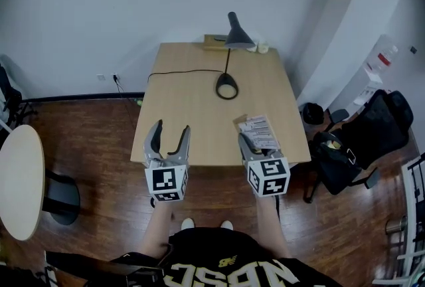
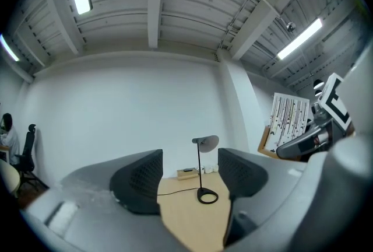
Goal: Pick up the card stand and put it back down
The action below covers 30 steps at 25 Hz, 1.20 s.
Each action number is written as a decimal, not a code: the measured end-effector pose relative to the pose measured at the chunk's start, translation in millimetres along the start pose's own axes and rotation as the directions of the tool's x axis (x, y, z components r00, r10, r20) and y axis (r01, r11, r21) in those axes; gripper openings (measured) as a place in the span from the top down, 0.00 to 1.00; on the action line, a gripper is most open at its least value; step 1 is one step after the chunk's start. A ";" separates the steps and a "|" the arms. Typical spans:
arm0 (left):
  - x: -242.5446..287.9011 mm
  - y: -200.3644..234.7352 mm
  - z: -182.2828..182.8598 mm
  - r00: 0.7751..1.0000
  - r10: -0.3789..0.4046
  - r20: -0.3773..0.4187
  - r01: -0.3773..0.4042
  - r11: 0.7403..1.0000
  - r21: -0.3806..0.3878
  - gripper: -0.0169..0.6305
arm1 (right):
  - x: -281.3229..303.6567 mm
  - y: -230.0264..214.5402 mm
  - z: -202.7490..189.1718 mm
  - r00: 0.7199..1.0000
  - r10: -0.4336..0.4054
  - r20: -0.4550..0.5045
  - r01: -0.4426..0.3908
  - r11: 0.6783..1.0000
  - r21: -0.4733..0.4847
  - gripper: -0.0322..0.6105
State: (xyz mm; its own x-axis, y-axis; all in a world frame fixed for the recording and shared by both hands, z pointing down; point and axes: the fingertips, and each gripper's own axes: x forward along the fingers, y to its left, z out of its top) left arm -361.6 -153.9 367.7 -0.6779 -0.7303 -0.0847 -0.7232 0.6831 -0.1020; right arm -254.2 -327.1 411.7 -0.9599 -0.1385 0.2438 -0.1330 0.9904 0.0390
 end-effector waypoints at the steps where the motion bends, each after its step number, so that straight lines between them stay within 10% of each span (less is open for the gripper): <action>1: -1.0 0.9 0.0 1.000 0.000 -0.003 0.000 1.000 0.002 0.51 | 0.2 -0.2 -1.4 1.000 0.002 -0.005 -0.002 1.000 0.005 0.66; 16: -40.8 53.1 -26.0 0.991 0.111 -0.069 -0.111 0.994 0.009 0.51 | 37.6 50.7 -8.5 0.981 0.187 -0.056 -0.191 0.979 -0.065 0.66; 30: -70.1 164.1 -54.9 0.961 0.222 -0.167 -0.220 0.975 0.032 0.51 | 179.3 81.7 -0.3 0.911 0.346 -0.224 -0.404 0.855 -0.324 0.66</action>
State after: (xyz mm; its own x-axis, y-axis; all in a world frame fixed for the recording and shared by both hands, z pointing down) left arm -440.1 9.9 411.3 -0.8340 -0.5483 0.0618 -0.5516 0.8264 -0.1127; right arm -437.2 -271.0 458.9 -0.8655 0.2148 0.4525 0.3540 0.9015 0.2490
